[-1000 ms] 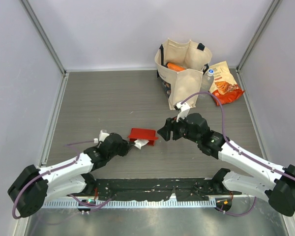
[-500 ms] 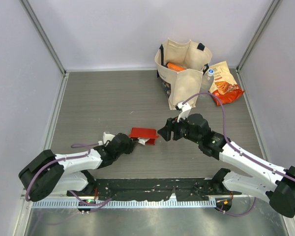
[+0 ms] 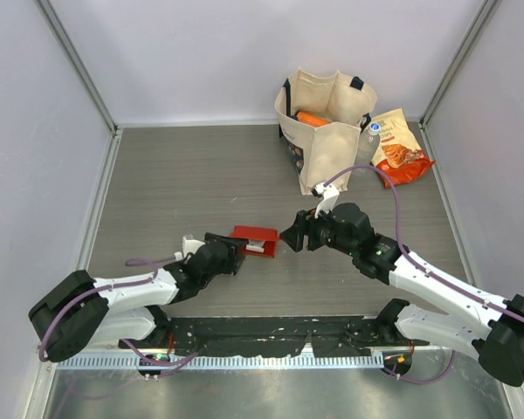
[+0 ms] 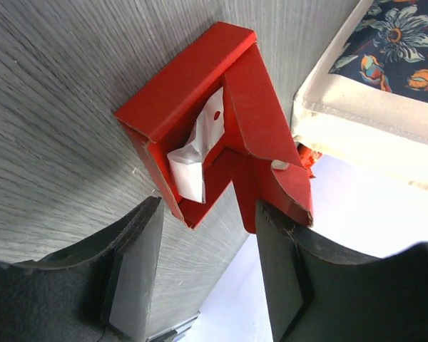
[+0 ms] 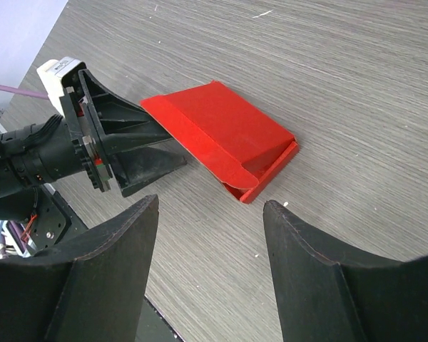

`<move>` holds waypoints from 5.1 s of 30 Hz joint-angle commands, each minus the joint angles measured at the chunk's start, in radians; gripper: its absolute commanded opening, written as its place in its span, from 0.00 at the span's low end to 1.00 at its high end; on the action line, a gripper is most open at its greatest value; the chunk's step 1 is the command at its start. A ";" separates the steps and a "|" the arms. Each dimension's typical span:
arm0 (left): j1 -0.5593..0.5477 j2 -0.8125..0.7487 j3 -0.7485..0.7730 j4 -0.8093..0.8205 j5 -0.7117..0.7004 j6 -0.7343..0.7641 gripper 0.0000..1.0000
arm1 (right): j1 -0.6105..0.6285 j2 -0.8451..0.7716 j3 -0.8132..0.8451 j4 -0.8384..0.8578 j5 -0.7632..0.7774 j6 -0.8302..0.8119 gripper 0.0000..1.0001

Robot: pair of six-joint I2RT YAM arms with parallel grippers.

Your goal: Fold the paper box

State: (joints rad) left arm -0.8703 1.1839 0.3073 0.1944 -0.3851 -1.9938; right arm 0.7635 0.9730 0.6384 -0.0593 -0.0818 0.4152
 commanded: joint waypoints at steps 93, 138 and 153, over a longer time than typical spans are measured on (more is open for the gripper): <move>0.551 0.098 0.171 -0.107 0.796 1.127 0.80 | -0.194 0.725 -0.097 0.541 -0.355 0.353 0.10; 0.590 -0.111 0.067 -0.350 1.135 0.304 0.28 | 0.471 0.401 0.238 -0.002 0.298 -0.678 0.74; 0.588 -0.158 0.042 -0.314 1.163 0.236 0.35 | 0.527 0.500 0.138 0.277 0.611 -0.771 0.64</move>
State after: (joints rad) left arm -0.2832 1.0195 0.3309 -0.1345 0.7197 -1.7550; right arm 1.2755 1.4670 0.7860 0.0895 0.4149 -0.3012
